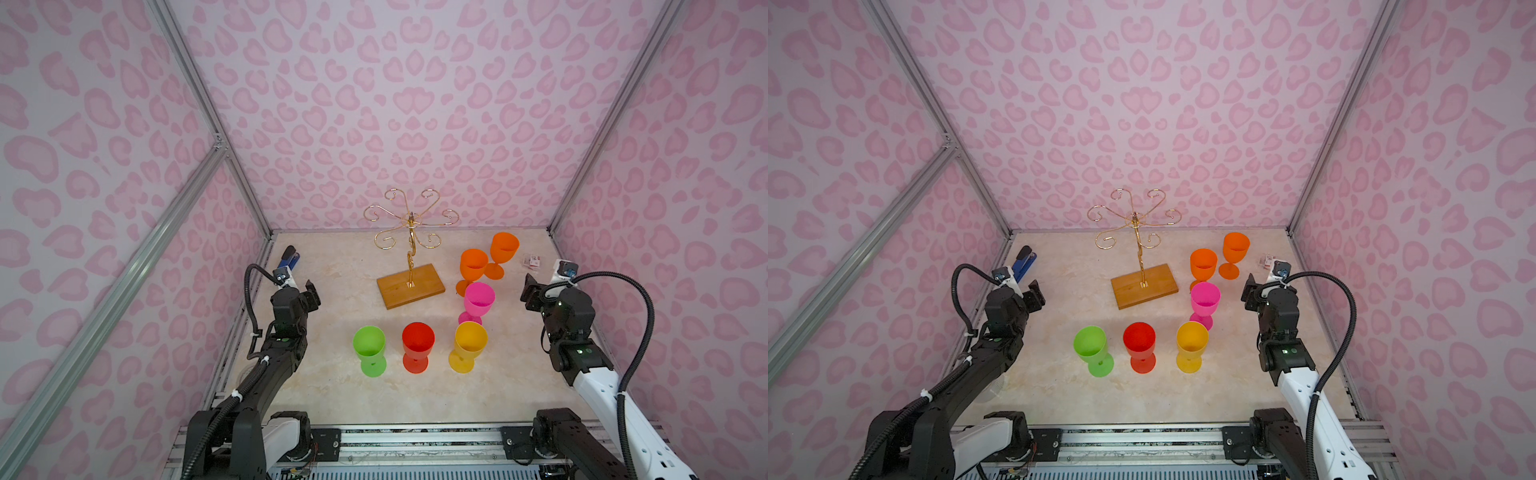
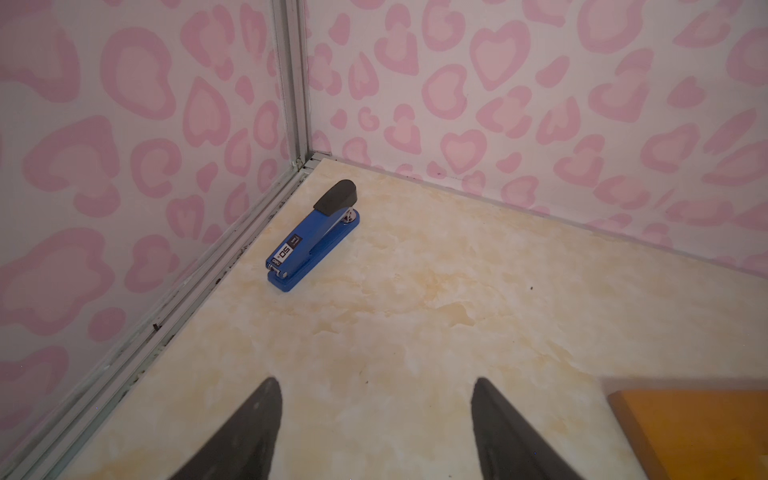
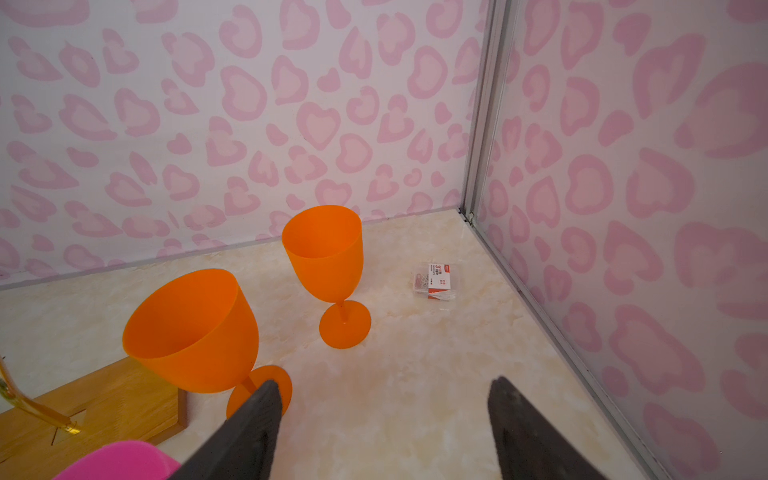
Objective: Take the wine glass off the wine glass rack
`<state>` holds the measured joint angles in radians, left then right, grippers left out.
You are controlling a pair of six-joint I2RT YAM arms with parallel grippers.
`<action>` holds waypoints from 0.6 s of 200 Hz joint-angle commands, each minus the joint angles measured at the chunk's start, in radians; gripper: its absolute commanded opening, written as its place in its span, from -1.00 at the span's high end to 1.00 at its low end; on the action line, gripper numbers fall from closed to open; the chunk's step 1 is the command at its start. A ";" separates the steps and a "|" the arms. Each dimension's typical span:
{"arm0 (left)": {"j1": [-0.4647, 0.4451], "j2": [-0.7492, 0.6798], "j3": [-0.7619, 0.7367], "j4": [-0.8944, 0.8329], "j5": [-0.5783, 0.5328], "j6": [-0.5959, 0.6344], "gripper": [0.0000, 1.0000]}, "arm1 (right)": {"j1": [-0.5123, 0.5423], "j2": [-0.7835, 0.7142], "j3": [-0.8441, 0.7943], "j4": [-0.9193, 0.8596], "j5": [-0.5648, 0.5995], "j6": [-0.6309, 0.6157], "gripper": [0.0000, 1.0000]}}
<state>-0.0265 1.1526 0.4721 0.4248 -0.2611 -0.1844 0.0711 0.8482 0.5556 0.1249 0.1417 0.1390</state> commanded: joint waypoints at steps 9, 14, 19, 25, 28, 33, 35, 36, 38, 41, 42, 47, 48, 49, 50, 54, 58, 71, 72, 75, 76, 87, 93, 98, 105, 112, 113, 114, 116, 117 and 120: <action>0.000 0.072 -0.056 0.183 -0.037 0.070 -0.50 | 0.012 0.032 -0.035 0.115 0.029 0.005 -0.58; 0.002 0.090 -0.068 0.217 -0.030 0.070 -0.50 | 0.013 0.041 -0.045 0.130 0.035 0.003 -0.58; 0.002 0.110 -0.079 0.250 -0.023 0.071 -0.51 | 0.013 0.050 -0.055 0.148 0.042 0.001 -0.58; 0.002 0.135 -0.084 0.282 -0.013 0.081 -0.52 | 0.014 0.063 -0.071 0.169 0.052 0.000 -0.58; 0.002 0.149 -0.085 0.295 -0.012 0.085 -0.52 | 0.013 0.069 -0.080 0.178 0.054 0.001 -0.58; 0.002 0.175 -0.084 0.319 -0.020 0.089 -0.52 | 0.013 0.080 -0.096 0.204 0.056 -0.004 -0.58; 0.002 0.184 -0.085 0.327 -0.026 0.089 -0.52 | 0.013 0.085 -0.104 0.216 0.056 -0.007 -0.58; 0.002 0.189 -0.086 0.335 -0.028 0.089 -0.52 | 0.013 0.088 -0.108 0.224 0.056 -0.009 -0.58; 0.004 0.196 -0.088 0.351 -0.034 0.089 -0.52 | 0.013 0.094 -0.118 0.239 0.057 -0.014 -0.58; 0.004 0.216 -0.092 0.375 -0.041 0.088 -0.52 | 0.013 0.103 -0.132 0.264 0.058 -0.019 -0.58; 0.004 0.221 -0.094 0.384 -0.043 0.088 -0.52 | 0.013 0.106 -0.136 0.272 0.058 -0.020 -0.58; 0.008 0.248 -0.100 0.428 -0.053 0.084 -0.53 | 0.013 0.125 -0.158 0.307 0.063 -0.026 -0.58; 0.008 0.252 -0.100 0.433 -0.054 0.083 -0.53 | 0.013 0.129 -0.161 0.313 0.064 -0.028 -0.58; 0.009 0.257 -0.101 0.436 -0.053 0.082 -0.53 | 0.013 0.134 -0.164 0.320 0.066 -0.029 -0.58; 0.009 0.261 -0.099 0.436 -0.052 0.080 -0.54 | 0.013 0.138 -0.167 0.326 0.066 -0.030 -0.58; 0.012 0.277 -0.092 0.431 -0.048 0.077 -0.54 | 0.013 0.157 -0.180 0.349 0.073 -0.038 -0.58; 0.014 0.293 -0.089 0.448 -0.048 0.078 -0.54 | 0.014 0.178 -0.189 0.374 0.084 -0.045 -0.58; 0.017 0.285 -0.089 0.434 -0.043 0.075 -0.55 | 0.013 0.244 -0.207 0.431 0.133 -0.062 -0.58; 0.017 0.285 -0.091 0.440 -0.043 0.075 -0.55 | 0.013 0.246 -0.207 0.435 0.137 -0.063 -0.58; 0.017 0.285 -0.092 0.443 -0.045 0.074 -0.55 | 0.013 0.261 -0.210 0.448 0.147 -0.063 -0.58; 0.017 0.284 -0.091 0.440 -0.045 0.074 -0.55 | 0.013 0.266 -0.210 0.453 0.150 -0.062 -0.58; 0.017 0.286 -0.090 0.438 -0.045 0.075 -0.55 | 0.012 0.310 -0.224 0.507 0.188 -0.061 -0.58; 0.017 0.286 -0.086 0.428 -0.045 0.074 -0.56 | 0.010 0.342 -0.229 0.542 0.220 -0.055 -0.58; 0.017 0.286 -0.087 0.433 -0.044 0.076 -0.57 | 0.007 0.378 -0.232 0.584 0.241 -0.050 -0.58; 0.017 0.286 -0.086 0.430 -0.045 0.074 -0.58 | 0.001 0.419 -0.236 0.628 0.248 -0.061 -0.57; 0.017 0.286 -0.086 0.431 -0.045 0.076 -0.60 | 0.000 0.452 -0.238 0.660 0.247 -0.072 -0.57; 0.017 0.287 -0.086 0.431 -0.045 0.076 -0.61 | 0.000 0.458 -0.238 0.665 0.248 -0.072 -0.57; 0.017 0.287 -0.086 0.430 -0.046 0.075 -0.61 | -0.001 0.463 -0.239 0.670 0.247 -0.075 -0.57; 0.017 0.286 -0.086 0.430 -0.046 0.075 -0.61 | -0.001 0.472 -0.241 0.682 0.246 -0.077 -0.57; 0.017 0.287 -0.086 0.430 -0.044 0.074 -0.61 | -0.001 0.477 -0.241 0.688 0.245 -0.078 -0.57; 0.017 0.286 -0.086 0.430 -0.045 0.074 -0.62 | -0.002 0.491 -0.245 0.705 0.244 -0.080 -0.57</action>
<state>-0.0101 1.4345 0.3817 0.7963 -0.2955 -0.1120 0.0750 1.2541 0.3275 0.6121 0.3164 0.0856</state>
